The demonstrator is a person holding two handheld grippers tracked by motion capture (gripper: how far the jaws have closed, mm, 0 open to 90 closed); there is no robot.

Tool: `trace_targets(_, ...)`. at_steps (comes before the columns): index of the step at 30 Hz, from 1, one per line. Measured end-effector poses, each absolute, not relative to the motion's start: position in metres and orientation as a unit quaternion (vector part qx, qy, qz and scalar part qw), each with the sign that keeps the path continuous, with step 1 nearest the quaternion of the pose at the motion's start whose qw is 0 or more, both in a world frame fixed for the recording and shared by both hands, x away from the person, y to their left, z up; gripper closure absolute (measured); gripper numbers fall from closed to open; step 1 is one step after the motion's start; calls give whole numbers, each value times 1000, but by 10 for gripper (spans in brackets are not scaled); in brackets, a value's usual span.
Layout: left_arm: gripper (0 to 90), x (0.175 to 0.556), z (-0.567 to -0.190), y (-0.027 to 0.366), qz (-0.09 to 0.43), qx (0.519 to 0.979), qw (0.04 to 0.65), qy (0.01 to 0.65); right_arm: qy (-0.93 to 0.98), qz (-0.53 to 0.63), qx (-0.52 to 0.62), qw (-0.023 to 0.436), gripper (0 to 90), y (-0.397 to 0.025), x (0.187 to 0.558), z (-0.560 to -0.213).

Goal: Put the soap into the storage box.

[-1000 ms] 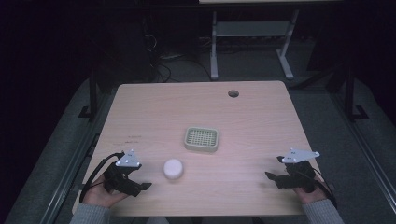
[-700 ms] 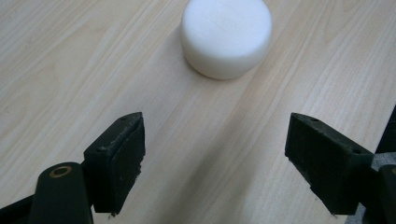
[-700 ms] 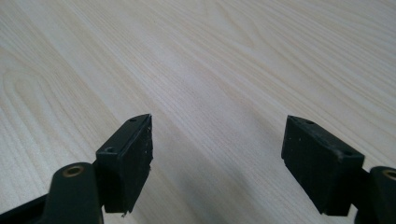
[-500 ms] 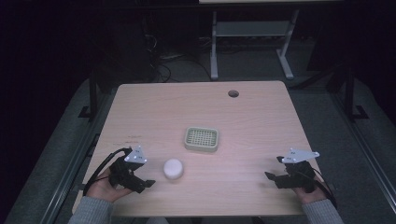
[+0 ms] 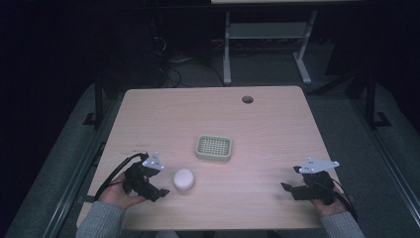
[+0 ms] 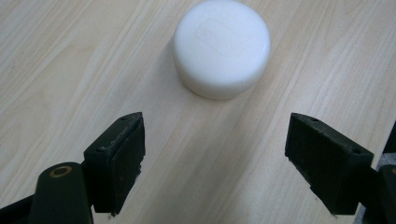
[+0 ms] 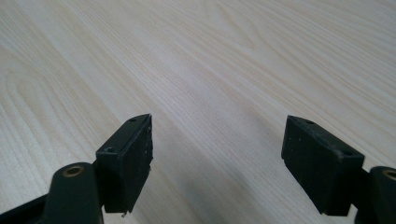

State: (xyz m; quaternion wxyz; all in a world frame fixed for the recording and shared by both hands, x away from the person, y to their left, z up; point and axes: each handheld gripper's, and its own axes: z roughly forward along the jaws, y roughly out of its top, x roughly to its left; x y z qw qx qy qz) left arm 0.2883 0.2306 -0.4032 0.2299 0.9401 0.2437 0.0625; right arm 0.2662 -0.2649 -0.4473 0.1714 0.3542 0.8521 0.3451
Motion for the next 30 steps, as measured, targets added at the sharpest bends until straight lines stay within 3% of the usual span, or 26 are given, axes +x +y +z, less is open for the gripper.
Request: trace_targets(30,196,305,-407,195,32,950,208,232,851,351,352,169,242,-265,265,-445)
